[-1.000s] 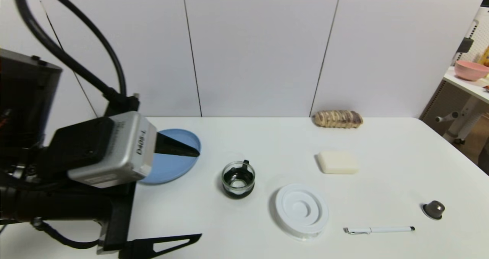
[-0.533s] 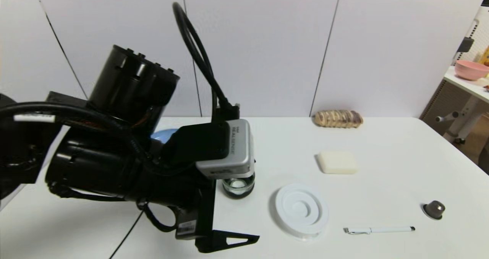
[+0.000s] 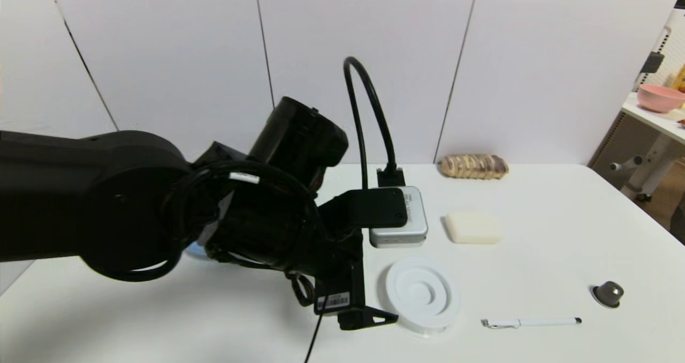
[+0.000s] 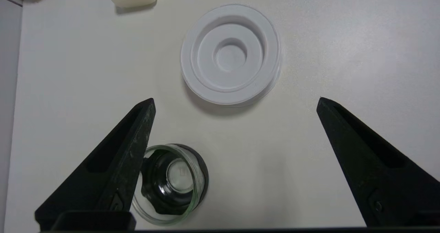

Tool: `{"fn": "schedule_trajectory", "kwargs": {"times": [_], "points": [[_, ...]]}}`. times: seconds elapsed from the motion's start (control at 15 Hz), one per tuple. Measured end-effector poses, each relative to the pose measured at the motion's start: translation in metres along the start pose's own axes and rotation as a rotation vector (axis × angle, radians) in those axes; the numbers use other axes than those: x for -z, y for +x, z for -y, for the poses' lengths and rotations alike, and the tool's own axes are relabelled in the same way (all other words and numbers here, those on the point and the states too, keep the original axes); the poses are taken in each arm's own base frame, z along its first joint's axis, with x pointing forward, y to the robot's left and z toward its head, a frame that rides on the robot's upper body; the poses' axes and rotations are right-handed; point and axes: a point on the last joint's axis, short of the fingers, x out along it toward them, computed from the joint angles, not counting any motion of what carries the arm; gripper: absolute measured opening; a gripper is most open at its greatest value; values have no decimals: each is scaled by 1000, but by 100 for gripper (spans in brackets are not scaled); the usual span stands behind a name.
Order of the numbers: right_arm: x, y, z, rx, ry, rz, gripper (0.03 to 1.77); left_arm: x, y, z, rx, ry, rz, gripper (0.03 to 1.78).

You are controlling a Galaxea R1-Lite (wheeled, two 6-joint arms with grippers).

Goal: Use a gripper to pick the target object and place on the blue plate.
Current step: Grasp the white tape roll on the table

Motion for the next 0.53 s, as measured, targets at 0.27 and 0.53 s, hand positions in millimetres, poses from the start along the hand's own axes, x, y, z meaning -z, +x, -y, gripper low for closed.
{"fn": "schedule_trajectory", "kwargs": {"times": [0.27, 0.53], "points": [[0, 0, 0, 0, 0, 0, 170, -2, 34, -6, 35, 3, -17, 169], [0, 0, 0, 0, 0, 0, 170, -2, 62, -8, 67, -4, -31, 169]]}}
